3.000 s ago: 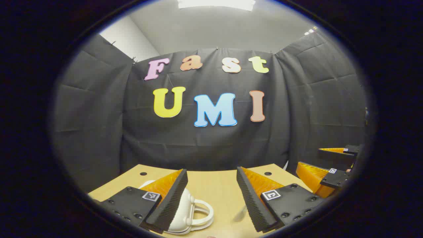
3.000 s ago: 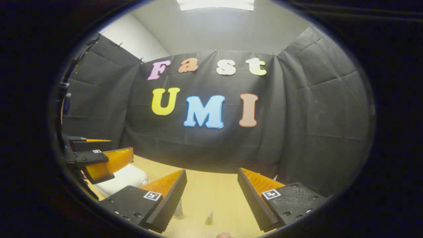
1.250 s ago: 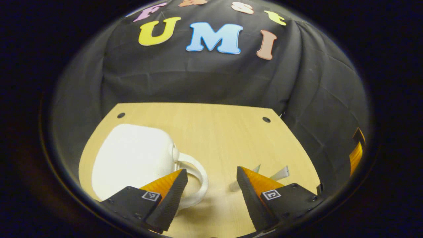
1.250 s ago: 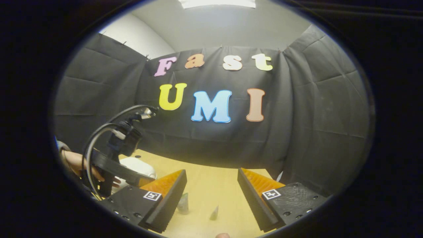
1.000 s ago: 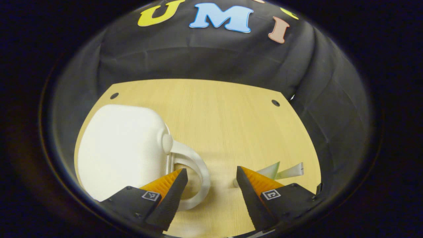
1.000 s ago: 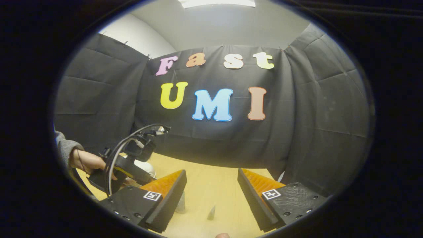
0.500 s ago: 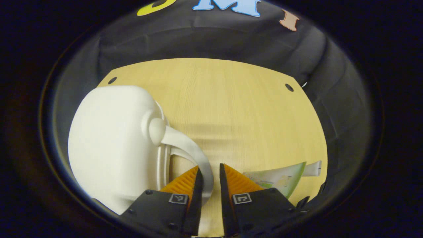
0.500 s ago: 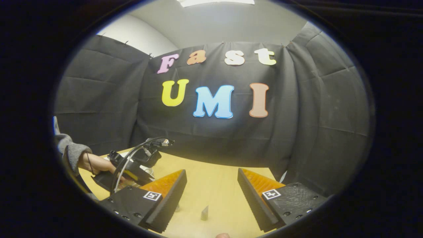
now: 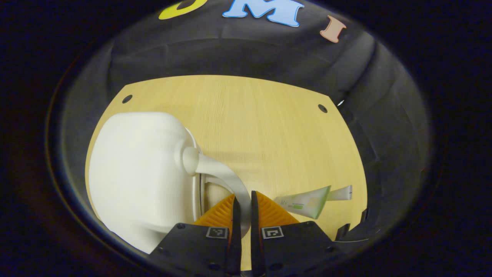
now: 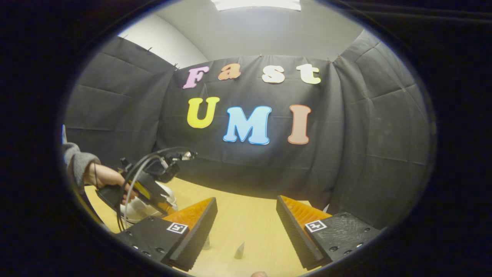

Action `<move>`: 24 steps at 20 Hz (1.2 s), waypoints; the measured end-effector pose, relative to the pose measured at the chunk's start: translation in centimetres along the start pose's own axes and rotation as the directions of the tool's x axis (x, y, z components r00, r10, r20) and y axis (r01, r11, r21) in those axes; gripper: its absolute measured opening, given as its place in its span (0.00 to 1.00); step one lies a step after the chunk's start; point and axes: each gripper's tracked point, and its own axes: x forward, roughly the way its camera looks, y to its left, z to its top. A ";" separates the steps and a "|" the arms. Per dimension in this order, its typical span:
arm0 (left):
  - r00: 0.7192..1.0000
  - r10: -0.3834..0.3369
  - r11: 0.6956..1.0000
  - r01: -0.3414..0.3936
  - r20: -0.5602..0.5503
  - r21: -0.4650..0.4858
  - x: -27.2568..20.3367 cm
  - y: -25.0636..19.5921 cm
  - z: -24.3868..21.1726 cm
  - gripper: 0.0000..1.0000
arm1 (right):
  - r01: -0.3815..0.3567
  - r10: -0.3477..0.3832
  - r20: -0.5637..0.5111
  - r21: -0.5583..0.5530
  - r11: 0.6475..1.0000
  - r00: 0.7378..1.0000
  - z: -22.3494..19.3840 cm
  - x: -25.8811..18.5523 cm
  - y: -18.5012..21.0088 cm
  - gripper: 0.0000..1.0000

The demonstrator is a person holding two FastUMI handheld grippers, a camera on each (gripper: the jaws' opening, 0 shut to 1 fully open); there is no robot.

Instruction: First open the suitcase, pack the skin care products into it, and then close the suitcase.

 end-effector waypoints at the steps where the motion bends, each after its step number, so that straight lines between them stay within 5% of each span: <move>1: 1.000 -0.008 1.000 0.007 0.029 0.018 -2.1 0.3 1.3 0.18 | 0.008 -0.008 0.002 -0.002 1.000 1.000 0.1 0.0 0.4 0.94; 11: 0.968 -0.044 0.999 0.035 0.246 0.040 -19.5 11.4 9.5 0.17 | 0.096 -0.096 -0.014 0.037 0.995 0.995 2.0 -0.3 5.1 0.94; 17: 0.934 0.094 0.994 -0.108 0.343 0.021 -26.2 26.0 12.9 0.17 | 0.180 -0.179 -0.028 0.052 0.982 0.984 2.7 0.3 7.3 0.94; 24: 0.923 0.262 0.963 -0.267 0.281 -0.022 -23.9 42.8 11.5 0.17 | 0.275 -0.272 -0.044 0.094 0.957 0.961 3.8 1.4 8.6 0.94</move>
